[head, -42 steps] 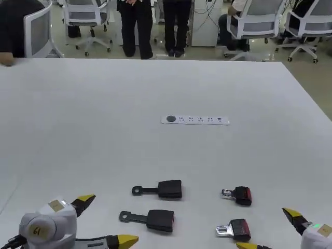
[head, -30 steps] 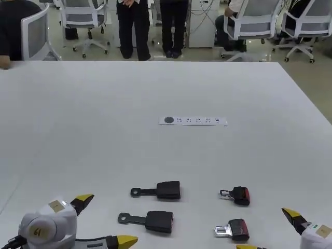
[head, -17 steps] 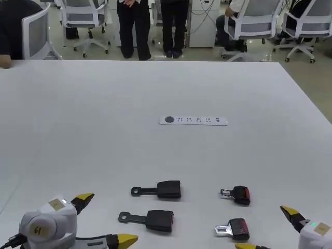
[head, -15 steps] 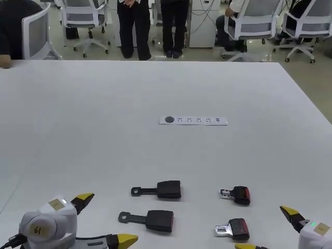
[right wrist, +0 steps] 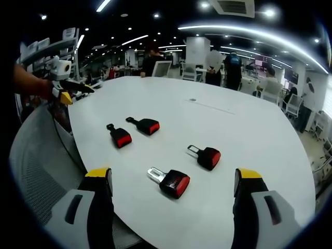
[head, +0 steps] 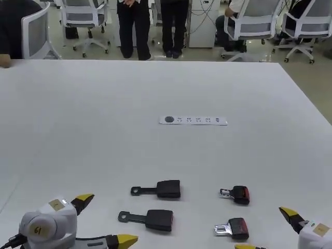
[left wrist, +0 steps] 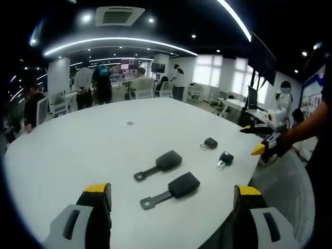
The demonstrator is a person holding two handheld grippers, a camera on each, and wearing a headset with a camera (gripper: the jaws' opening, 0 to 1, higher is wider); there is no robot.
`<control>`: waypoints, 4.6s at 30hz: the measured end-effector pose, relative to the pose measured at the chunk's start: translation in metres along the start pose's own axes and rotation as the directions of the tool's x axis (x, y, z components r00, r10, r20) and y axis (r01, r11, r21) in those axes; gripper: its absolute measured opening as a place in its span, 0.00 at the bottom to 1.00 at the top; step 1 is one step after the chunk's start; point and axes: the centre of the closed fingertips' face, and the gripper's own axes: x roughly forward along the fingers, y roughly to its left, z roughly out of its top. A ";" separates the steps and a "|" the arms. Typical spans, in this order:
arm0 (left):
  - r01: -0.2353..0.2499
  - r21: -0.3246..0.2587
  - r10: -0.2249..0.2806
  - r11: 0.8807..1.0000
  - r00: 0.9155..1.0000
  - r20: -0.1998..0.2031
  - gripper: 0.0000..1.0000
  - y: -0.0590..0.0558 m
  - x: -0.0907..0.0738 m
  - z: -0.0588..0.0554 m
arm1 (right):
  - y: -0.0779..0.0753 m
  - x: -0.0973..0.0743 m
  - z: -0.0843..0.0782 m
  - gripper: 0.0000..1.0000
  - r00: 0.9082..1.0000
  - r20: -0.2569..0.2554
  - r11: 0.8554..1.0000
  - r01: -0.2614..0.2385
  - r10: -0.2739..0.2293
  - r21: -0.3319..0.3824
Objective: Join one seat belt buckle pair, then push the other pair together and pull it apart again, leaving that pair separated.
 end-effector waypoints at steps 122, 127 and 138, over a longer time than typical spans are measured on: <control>0.501 0.324 -0.341 0.802 0.830 -0.440 0.59 -0.034 0.141 -0.070 | 0.007 0.080 -0.066 0.56 0.818 -0.399 0.835 -0.516 0.415 -0.190; 0.544 0.351 -0.348 0.762 0.801 -0.488 0.51 -0.031 0.143 -0.081 | 0.009 0.080 -0.067 0.51 0.796 -0.418 0.797 -0.559 0.438 -0.228; 0.546 0.391 -0.334 0.741 0.805 -0.490 0.42 -0.030 0.148 -0.085 | 0.008 0.080 -0.067 0.38 0.800 -0.437 0.803 -0.544 0.411 -0.242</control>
